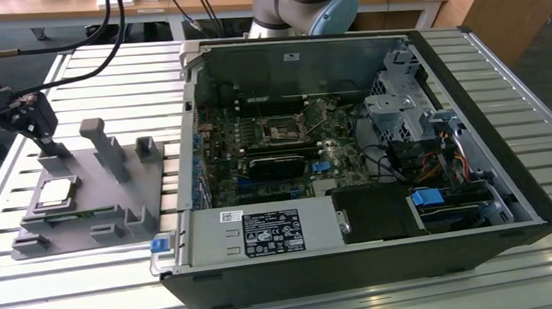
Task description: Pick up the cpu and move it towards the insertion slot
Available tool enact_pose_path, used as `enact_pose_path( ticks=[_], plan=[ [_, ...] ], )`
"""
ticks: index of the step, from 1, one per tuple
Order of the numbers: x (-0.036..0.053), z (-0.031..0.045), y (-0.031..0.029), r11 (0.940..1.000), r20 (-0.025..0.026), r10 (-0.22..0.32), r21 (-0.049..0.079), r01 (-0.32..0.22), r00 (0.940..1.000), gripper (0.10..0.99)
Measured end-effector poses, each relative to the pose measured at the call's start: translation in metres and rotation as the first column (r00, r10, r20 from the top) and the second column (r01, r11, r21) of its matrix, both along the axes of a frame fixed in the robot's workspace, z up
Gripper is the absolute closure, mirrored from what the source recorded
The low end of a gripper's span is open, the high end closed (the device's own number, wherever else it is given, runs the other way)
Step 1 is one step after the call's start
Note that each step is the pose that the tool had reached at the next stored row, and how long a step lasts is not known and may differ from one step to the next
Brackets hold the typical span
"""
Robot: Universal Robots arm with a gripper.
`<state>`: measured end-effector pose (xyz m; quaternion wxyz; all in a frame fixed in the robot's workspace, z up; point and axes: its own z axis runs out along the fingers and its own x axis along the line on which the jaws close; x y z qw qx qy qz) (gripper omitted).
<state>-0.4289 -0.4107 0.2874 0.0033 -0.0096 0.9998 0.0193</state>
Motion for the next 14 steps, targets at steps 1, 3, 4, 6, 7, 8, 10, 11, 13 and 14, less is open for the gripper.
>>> enact_pose_path(
  ticks=[1, 3, 4, 6, 7, 8, 10, 11, 13, 14],
  plan=[
    [0.0, -0.0004, 0.0, 1.0, 0.0, 0.0, 0.0, 0.0, 1.0, 0.38],
    [0.0, -0.001, 0.0, 1.0, 0.0, 0.0, 0.0, 0.0, 1.0, 0.38],
    [0.0, -0.0014, 0.0, 1.0, 0.0001, 0.0, 0.0, 0.0, 1.0, 0.38],
    [0.0, -0.0021, 0.0, 1.0, 0.0002, 0.0, 0.0, 0.0, 1.0, 0.38],
    [0.0, -0.0024, 0.0, 1.0, 0.0001, 0.0, 0.0, 0.0, 1.0, 0.38],
    [0.0, -0.0028, 0.0, 1.0, 0.0001, 0.0, 0.0, 0.0, 1.0, 0.38],
    [0.0, -0.0035, 0.0, 1.0, 0.0001, 0.0, 0.0, 0.0, 1.0, 0.38],
    [0.0, -0.0039, 0.0, 1.0, 0.0001, 0.0, 0.0, 0.0, 1.0, 0.38],
    [0.0, -0.0046, 0.0, 1.0, 0.0001, 0.0, 0.0, 0.0, 1.0, 0.38],
    [0.0, -0.005, 0.0, 1.0, 0.0001, 0.0, 0.0, 0.0, 1.0, 0.38]
  ],
)
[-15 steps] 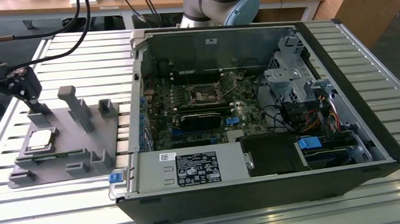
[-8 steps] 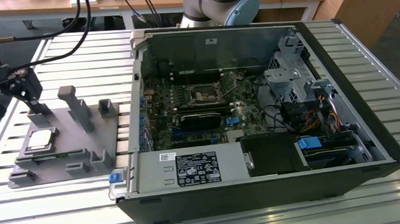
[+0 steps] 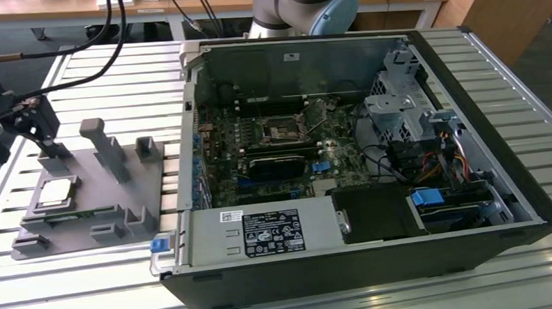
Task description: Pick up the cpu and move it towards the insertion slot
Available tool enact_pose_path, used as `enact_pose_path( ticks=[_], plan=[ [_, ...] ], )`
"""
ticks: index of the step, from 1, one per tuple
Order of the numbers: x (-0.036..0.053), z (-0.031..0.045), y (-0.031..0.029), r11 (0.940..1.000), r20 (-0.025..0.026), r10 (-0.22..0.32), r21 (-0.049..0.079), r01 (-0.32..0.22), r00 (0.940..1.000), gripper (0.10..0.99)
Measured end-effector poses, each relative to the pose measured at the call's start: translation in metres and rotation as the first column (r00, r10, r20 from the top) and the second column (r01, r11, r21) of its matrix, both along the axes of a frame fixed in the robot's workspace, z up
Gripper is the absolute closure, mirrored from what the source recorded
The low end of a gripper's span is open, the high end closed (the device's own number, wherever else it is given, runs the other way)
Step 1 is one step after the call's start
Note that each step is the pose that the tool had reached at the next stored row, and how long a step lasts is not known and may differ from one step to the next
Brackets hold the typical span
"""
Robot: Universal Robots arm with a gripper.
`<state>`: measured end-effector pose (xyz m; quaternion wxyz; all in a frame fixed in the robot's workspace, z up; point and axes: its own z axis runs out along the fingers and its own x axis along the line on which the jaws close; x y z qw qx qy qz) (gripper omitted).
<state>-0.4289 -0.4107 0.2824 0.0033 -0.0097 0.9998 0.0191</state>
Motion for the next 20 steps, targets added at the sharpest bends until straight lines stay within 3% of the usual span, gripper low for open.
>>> enact_pose_path(
  ticks=[20],
  plan=[
    [0.0, -0.0106, -0.0015, 1.0, 0.0001, 0.0, -0.001, 0.0, 1.0, 0.38]
  ],
)
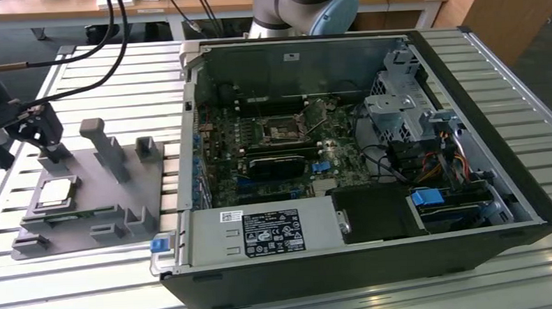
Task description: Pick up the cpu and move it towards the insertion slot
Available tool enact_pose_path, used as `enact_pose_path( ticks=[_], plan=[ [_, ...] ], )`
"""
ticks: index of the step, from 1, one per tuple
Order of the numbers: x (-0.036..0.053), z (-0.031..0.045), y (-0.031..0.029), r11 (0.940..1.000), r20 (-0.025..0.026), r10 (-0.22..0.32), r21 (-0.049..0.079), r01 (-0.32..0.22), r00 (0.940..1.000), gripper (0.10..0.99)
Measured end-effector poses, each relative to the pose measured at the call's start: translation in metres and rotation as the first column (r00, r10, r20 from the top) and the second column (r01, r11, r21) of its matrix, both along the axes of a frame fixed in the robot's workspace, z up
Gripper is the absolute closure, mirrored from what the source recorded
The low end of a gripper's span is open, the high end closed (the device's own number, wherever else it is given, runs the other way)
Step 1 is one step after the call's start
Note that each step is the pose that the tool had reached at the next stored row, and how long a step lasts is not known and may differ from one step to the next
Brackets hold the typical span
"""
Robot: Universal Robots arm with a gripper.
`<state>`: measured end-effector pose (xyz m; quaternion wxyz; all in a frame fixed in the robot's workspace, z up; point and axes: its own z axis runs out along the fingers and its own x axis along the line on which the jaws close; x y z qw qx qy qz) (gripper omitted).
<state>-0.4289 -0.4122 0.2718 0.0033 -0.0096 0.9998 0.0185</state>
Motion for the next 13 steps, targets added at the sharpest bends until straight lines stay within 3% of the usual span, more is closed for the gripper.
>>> enact_pose_path(
  ticks=[13],
  plan=[
    [0.0, -0.0092, 0.0, 1.0, -0.0001, 0.0, 0.0, 0.0, 1.0, 0.38]
  ],
)
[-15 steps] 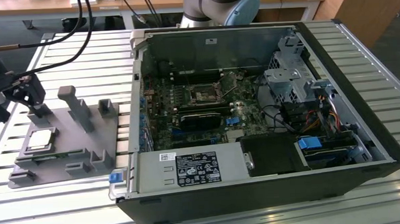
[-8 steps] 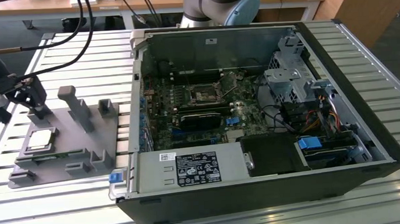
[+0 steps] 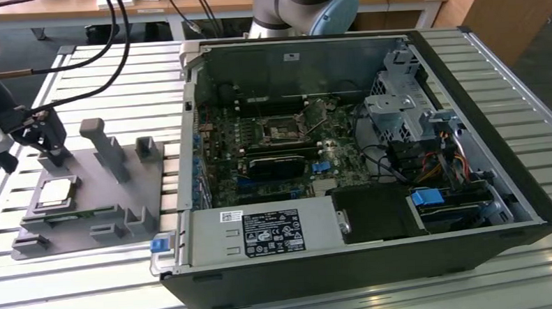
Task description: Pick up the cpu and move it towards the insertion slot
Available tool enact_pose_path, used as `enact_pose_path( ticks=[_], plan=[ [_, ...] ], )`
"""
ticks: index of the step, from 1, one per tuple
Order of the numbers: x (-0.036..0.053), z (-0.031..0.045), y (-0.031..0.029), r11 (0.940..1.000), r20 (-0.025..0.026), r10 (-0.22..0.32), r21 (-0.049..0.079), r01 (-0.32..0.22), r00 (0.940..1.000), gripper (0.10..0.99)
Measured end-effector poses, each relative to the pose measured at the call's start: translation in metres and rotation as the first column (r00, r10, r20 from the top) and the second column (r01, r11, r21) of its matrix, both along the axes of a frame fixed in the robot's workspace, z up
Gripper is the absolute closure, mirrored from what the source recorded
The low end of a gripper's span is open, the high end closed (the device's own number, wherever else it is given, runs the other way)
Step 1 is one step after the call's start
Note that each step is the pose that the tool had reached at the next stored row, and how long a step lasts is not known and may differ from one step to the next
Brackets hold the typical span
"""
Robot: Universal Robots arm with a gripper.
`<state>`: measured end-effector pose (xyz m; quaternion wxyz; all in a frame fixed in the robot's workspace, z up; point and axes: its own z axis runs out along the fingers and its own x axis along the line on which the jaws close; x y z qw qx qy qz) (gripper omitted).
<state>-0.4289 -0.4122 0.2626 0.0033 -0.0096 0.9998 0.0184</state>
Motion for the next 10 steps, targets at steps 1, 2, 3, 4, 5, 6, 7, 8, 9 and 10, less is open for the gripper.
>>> enact_pose_path(
  ticks=[1, 2, 3, 4, 5, 6, 7, 8, 9, 10],
  plan=[
    [0.0, -0.0008, 0.0, 1.0, 0.0001, 0.0, 0.0, 0.0, 1.0, 0.38],
    [0.0, -0.0015, 0.0, 1.0, 0.0001, 0.0, 0.0, 0.0, 1.0, 0.38],
    [0.0, -0.0023, 0.0, 1.0, 0.0001, 0.0, 0.0, 0.0, 1.0, 0.38],
    [0.0, -0.0031, 0.0, 1.0, 0.0002, 0.0, 0.0, 0.0, 1.0, 0.38],
    [0.0, -0.0038, 0.0, 1.0, 0.0001, 0.0, 0.0, 0.0, 1.0, 0.38],
    [0.0, -0.0046, 0.0, 1.0, 0.0001, 0.0, 0.0, 0.0, 1.0, 0.38],
    [0.0, -0.0053, 0.0, 1.0, 0.0001, 0.0, 0.0, 0.0, 1.0, 0.38],
    [0.0, -0.0061, 0.0, 1.0, 0.0, 0.0, 0.0, 0.0, 1.0, 0.38],
    [0.0, -0.0068, 0.0, 1.0, 0.0, 0.0, 0.0, 0.0, 1.0, 0.38],
    [0.0, -0.0076, 0.0, 1.0, 0.0, 0.0, 0.0, 0.0, 1.0, 0.38]
  ],
)
